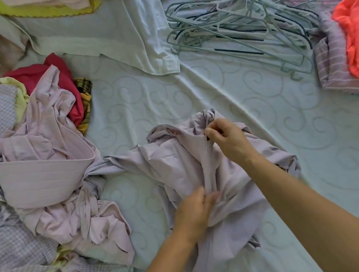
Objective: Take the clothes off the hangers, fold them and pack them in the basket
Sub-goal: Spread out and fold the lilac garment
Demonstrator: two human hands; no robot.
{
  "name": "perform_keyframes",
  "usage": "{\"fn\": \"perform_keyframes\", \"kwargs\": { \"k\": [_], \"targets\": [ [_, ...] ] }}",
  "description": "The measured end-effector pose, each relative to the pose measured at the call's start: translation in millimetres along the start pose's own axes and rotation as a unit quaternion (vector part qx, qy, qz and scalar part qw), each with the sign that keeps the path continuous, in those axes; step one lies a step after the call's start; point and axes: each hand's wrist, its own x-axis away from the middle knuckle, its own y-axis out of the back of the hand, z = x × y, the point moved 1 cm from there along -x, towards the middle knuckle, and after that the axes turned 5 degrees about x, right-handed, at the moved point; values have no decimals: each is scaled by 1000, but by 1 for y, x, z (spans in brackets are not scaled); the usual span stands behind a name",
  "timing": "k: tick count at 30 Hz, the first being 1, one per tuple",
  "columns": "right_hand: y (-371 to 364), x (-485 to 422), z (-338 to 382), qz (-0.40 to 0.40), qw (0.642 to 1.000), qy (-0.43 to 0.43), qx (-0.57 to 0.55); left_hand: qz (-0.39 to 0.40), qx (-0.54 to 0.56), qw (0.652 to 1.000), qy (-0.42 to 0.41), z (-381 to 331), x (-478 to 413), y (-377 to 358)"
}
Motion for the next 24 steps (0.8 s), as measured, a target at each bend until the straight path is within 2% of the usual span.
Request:
{"fn": "perform_keyframes", "kwargs": {
  "k": [2,3,5,6,7,10,12,15,18,22,24],
  "targets": [
    [15,-2,-24,-63,997,-42,-3,-39,53,998,18,12,-17,26],
    [27,-3,-39,-83,993,-63,52,-90,42,995,14,20,-29,42],
    [42,-1,-69,-45,975,-96,195,-192,-96,976,-26,33,-60,72],
    [44,3,-79,-11,964,-111,241,-218,-173,960,-32,36,-76,83],
    [43,7,-88,9,959,-123,256,-212,-229,950,-15,34,-91,91],
    [50,18,-91,17,965,-195,175,-94,-290,951,55,31,-119,94],
    [66,24,-92,20,965,-202,168,-87,-225,969,55,28,-121,100],
    [106,38,-96,12,966,-223,133,-140,-103,985,18,25,-108,128],
    [144,65,-93,29,969,-244,11,-79,0,995,54,15,-83,164],
    [175,118,-75,80,949,-265,-150,43,-8,992,116,-11,-40,191],
    [176,148,-65,102,948,-295,-58,58,-38,985,157,-24,-20,201]
  ]
}}
